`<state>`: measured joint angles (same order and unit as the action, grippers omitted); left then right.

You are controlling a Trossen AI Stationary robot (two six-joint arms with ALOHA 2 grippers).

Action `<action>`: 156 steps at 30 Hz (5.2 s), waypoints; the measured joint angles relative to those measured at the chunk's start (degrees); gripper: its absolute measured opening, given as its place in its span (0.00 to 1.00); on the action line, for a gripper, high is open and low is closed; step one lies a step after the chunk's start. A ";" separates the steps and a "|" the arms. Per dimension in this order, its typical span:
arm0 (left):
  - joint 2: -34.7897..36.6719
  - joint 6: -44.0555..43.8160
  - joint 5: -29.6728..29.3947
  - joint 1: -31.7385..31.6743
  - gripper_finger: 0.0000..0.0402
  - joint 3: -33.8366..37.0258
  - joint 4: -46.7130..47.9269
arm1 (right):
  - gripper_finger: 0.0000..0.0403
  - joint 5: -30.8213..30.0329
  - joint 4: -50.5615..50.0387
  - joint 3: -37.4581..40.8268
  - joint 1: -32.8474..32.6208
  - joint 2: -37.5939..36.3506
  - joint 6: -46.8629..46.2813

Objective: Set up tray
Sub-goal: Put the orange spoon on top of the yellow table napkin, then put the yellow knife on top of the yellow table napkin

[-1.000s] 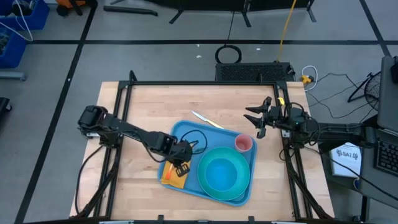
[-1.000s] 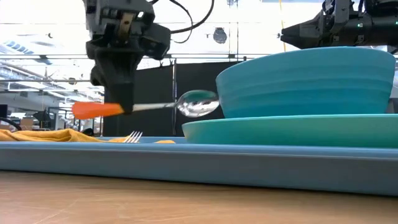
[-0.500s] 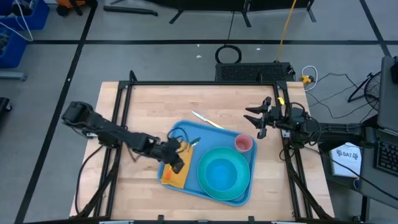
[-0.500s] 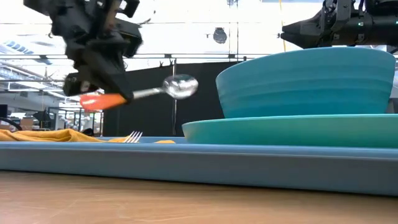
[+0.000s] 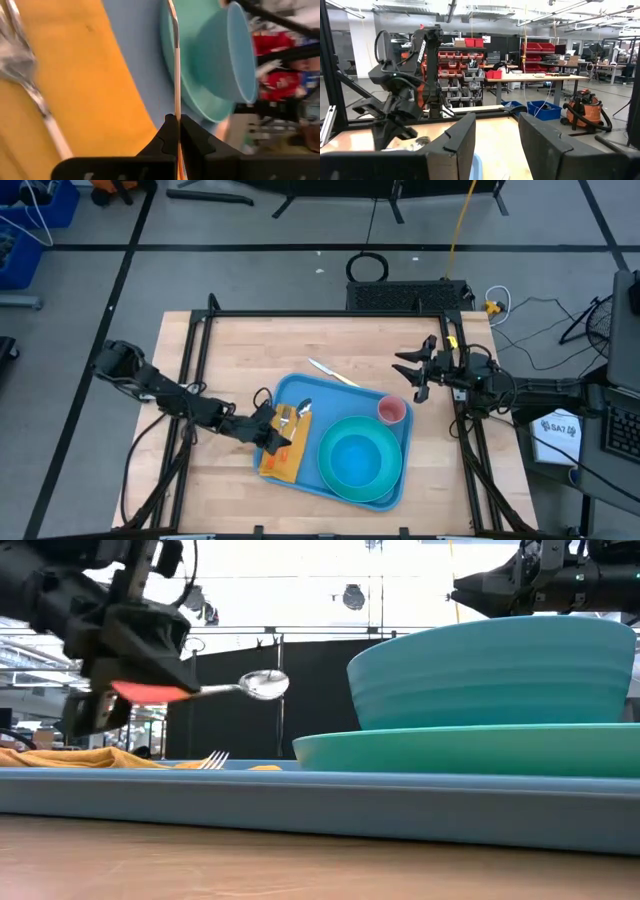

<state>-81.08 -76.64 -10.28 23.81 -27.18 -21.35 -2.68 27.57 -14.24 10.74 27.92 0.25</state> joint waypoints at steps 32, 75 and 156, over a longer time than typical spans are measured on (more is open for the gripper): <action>-11.32 -15.60 -2.01 5.05 0.08 2.23 -7.12 | 0.35 -0.02 0.24 0.00 -0.02 0.07 0.12; 14.17 15.17 17.00 -18.21 0.36 1.58 8.42 | 0.35 -4.99 -1.30 -0.05 0.07 3.56 -0.97; -33.07 96.32 42.13 -49.12 0.36 -48.68 40.97 | 0.35 8.96 -37.65 -35.88 12.00 49.21 -3.64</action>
<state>-114.15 19.68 31.84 -25.31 -75.86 19.63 6.28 -10.08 -50.12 22.74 77.13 -3.38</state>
